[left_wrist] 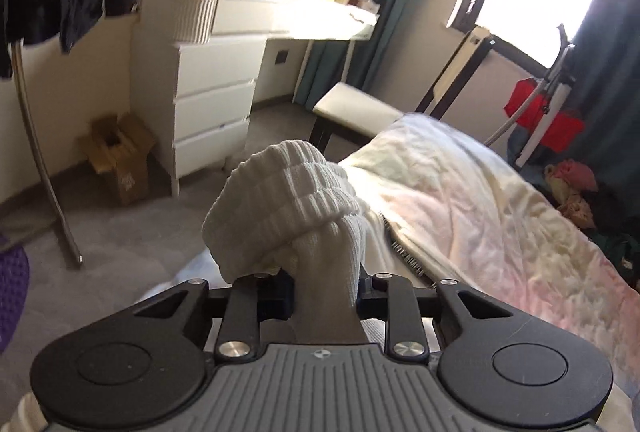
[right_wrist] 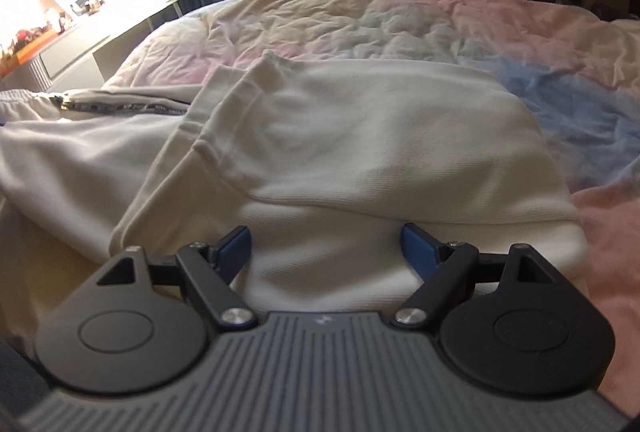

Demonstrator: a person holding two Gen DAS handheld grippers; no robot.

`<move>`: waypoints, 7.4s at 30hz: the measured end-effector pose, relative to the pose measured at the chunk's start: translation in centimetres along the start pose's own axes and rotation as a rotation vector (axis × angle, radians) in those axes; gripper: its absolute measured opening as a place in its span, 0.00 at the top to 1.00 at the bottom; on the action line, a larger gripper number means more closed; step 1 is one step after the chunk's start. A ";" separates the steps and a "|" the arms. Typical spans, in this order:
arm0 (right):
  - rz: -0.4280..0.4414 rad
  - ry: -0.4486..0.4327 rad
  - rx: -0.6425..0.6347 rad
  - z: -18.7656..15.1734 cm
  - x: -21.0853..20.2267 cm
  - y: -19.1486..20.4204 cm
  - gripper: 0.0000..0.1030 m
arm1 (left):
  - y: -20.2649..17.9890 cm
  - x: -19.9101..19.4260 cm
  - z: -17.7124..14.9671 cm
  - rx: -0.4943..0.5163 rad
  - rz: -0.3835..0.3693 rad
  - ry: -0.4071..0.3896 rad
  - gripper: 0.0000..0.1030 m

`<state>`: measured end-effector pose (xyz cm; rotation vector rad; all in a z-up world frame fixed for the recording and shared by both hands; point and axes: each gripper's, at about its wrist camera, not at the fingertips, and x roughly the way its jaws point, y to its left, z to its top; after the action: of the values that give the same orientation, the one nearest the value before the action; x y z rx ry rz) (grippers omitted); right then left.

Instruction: Fold clothes

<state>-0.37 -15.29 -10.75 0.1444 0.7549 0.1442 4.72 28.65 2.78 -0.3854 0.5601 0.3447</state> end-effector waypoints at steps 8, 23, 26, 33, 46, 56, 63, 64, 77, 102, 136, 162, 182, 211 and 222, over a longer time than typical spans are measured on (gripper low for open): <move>0.034 -0.167 0.157 1.1 -6.7 -3.2 0.21 | -13.6 -8.2 1.6 0.190 -0.140 -0.251 0.74; -0.125 -0.343 0.445 1.8 -12.6 -16.4 0.20 | -41.5 -13.4 -19.7 0.475 -0.470 -0.454 0.76; -0.051 -0.360 0.637 0.6 -12.5 -20.2 0.19 | -43.9 -10.5 -27.4 0.593 -0.500 -0.358 0.75; 0.083 -0.363 0.727 0.0 -11.2 -22.3 0.18 | -44.9 -7.3 -33.5 0.717 -0.517 -0.235 0.57; 0.244 -0.257 0.767 -0.2 -9.2 -20.7 0.18 | -33.4 -3.1 -26.0 0.955 -0.556 -0.047 0.04; 0.149 -0.190 0.773 0.3 -5.6 -18.1 0.19 | -25.5 -6.1 -24.8 0.898 -0.521 -0.171 0.01; 0.088 -0.179 0.782 1.9 -2.6 -17.1 0.56 | -25.2 -8.5 -26.7 0.941 -0.524 -0.223 0.00; 0.055 -0.212 0.732 2.5 -3.1 -16.4 0.61 | -25.1 -8.6 -26.7 0.931 -0.535 -0.220 0.01; 0.198 -0.438 0.506 15.3 -11.3 -7.0 0.74 | -25.9 -8.0 -27.1 0.935 -0.372 -0.480 0.00; 0.051 -0.099 0.912 -3.3 -4.5 -19.4 0.26 | -17.4 -3.7 -21.9 0.464 -0.170 0.029 0.05; 0.589 -0.173 0.845 9.7 2.4 -22.7 0.25 | -16.3 -3.7 -21.5 0.353 -0.163 0.033 0.04; 0.163 -0.238 0.792 4.2 -6.4 -21.7 0.24 | -16.8 -7.1 -22.6 0.427 -0.353 0.113 0.00; 0.119 0.048 0.812 -1.5 -1.7 -18.8 0.08 | -17.5 -6.2 -22.1 0.390 -0.383 0.161 0.00; 0.170 0.053 0.735 -1.1 -0.9 -16.5 0.21 | -13.2 5.6 -18.6 -0.212 -0.574 0.475 0.02; 0.190 -0.069 0.661 0.6 -4.7 -14.5 0.71 | -13.0 3.0 -18.4 -0.149 -0.593 0.402 0.56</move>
<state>-2.24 -30.43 -9.80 0.8471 0.6971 0.0646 4.39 9.81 -9.92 -0.7497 0.7813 -0.2724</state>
